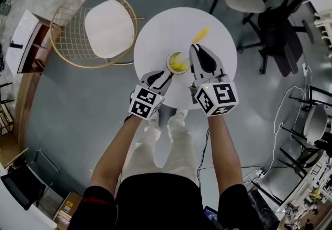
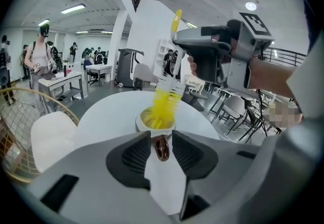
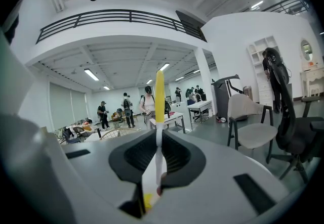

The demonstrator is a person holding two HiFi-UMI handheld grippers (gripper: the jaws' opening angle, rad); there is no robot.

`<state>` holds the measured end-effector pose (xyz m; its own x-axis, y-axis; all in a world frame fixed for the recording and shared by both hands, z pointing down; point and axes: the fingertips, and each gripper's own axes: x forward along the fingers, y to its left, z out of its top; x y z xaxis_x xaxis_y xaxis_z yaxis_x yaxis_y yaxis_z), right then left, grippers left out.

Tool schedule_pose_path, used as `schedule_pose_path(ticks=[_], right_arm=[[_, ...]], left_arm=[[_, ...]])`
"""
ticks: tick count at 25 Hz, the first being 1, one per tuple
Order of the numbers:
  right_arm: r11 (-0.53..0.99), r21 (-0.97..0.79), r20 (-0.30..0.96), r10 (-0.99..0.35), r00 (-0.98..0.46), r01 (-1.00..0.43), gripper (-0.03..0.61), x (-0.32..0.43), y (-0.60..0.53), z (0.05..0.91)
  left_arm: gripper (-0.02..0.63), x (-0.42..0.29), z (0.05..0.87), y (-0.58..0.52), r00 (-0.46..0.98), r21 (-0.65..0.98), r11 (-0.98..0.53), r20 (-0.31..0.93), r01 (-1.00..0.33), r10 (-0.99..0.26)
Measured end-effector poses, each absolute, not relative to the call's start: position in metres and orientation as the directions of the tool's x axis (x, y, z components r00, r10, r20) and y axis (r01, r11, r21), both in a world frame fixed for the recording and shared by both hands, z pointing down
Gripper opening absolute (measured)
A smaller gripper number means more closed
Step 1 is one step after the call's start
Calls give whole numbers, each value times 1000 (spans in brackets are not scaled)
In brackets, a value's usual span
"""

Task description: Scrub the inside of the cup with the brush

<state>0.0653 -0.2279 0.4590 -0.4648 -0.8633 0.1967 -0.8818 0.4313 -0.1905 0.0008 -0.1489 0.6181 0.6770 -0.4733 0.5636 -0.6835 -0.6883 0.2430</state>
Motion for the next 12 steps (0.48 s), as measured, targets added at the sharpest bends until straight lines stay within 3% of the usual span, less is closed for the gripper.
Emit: schedule_pose_path(ticks=[5,12], right_arm=[[423,-184,182,-873,-453,-887,46,67,-222,447],[407,-177,166,-885,-435,-896,46,72,-214,427]], left_arm=[[83,-5,594,-154,680,235,-676,512,-699,-525],[46,-10,558,-163,696,246,-672,453,-699,-558]])
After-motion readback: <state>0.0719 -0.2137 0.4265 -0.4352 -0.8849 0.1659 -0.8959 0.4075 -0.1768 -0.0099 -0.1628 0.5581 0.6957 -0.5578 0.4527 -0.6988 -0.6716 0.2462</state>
